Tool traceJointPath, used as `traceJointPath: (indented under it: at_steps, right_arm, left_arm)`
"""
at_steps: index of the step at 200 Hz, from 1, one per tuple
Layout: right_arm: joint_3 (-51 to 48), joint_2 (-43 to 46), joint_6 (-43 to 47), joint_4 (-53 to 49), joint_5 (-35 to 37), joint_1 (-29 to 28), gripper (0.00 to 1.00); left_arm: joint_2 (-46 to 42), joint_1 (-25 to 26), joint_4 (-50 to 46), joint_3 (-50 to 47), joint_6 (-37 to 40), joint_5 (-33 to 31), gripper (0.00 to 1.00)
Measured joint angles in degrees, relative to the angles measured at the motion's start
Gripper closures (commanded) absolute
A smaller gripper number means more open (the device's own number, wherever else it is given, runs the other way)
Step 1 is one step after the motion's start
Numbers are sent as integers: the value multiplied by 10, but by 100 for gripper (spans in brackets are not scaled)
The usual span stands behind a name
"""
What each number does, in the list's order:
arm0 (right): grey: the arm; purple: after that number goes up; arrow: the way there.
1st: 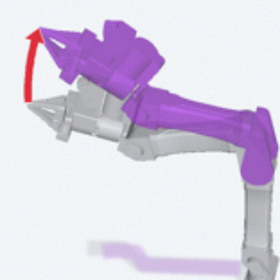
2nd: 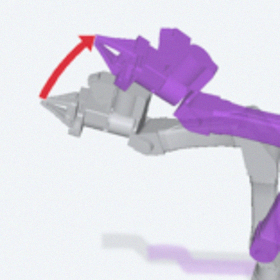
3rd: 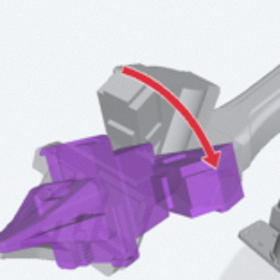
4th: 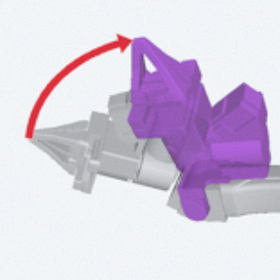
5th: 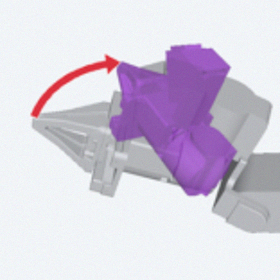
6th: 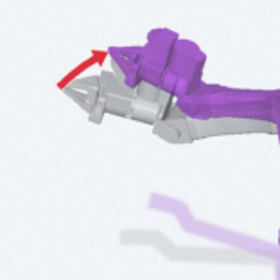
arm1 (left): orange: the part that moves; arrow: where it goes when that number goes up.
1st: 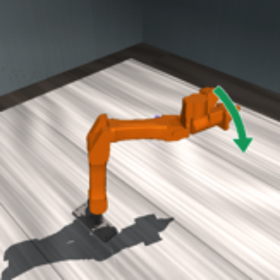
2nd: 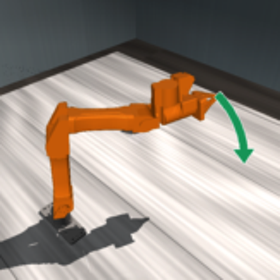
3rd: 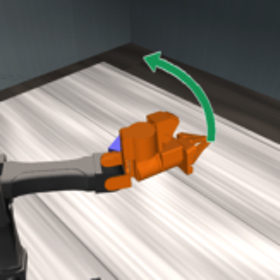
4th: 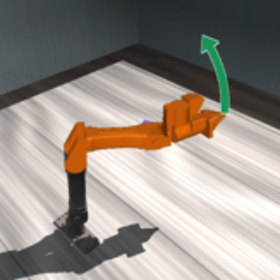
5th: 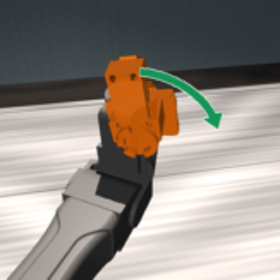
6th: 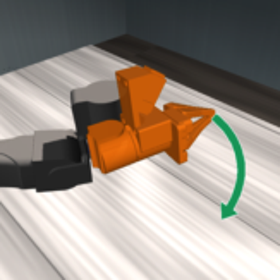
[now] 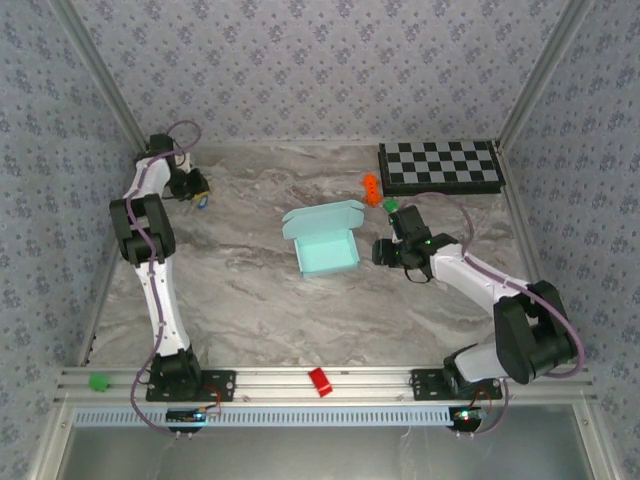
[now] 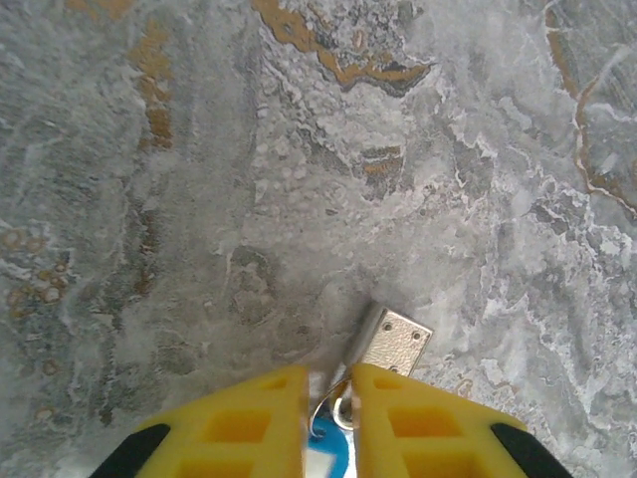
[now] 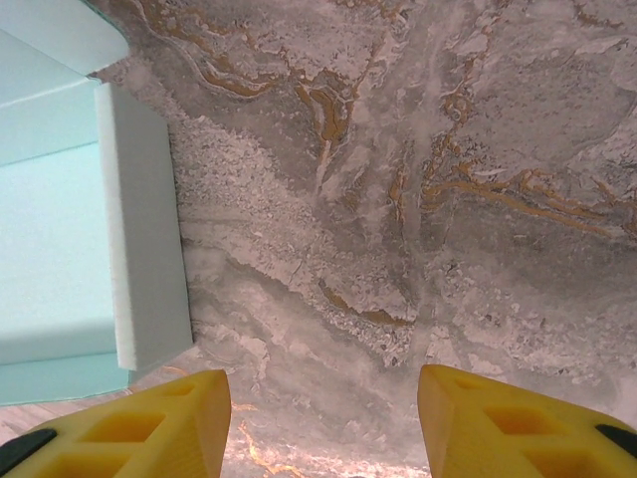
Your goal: Fold the paper box
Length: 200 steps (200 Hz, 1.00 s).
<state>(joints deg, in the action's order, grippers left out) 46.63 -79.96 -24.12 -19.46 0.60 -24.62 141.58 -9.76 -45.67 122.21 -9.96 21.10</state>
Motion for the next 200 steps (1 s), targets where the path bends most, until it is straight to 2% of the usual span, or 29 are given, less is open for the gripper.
traceJointPath:
  at_steps: [60,128,200]
  right_arm:
    - [0,-14,0,0,0,0,46]
    - [-4,-16,0,4,0,0,46]
    - [-9,-16,0,5,0,0,46]
  left_arm:
    - [0,0,-9,1,5,5,100]
    - [-25,2,-9,-23,9,-3,100]
    - [-162,21,7,-154,15,-31,100]
